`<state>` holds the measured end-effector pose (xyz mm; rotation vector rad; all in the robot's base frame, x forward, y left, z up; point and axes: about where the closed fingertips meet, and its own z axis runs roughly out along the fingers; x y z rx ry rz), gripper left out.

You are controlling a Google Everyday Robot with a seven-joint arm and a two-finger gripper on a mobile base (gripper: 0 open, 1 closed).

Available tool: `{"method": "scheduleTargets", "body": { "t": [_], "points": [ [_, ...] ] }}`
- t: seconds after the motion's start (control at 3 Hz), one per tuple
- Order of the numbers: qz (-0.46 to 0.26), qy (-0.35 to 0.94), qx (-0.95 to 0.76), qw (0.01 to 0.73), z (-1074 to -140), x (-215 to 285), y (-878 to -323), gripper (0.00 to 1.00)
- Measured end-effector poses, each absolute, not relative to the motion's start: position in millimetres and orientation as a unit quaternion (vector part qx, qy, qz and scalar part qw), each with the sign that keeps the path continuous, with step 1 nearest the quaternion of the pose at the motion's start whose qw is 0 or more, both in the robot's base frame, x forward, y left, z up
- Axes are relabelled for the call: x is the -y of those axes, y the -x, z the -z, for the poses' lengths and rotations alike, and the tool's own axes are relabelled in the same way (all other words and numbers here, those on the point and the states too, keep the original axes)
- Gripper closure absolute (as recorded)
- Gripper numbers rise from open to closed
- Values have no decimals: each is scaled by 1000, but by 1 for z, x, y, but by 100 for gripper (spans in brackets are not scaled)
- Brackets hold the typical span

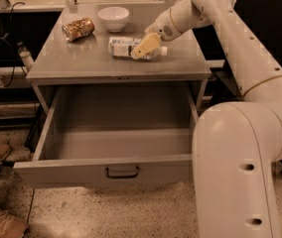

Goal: Pick blue plastic bottle from top drawer and place on counter

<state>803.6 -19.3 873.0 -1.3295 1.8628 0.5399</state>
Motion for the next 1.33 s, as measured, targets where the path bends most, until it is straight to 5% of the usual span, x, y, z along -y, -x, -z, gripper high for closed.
{"method": "scheduleTargets", "body": {
  "t": [0.33,1.0,1.33],
  "points": [
    [-208,520,-734,384,-876,28,-801,0],
    [-175,427,-770,441,-899,149,-774,0],
    [-169,414,-777,443,-893,167,-770,0]
  ]
}}
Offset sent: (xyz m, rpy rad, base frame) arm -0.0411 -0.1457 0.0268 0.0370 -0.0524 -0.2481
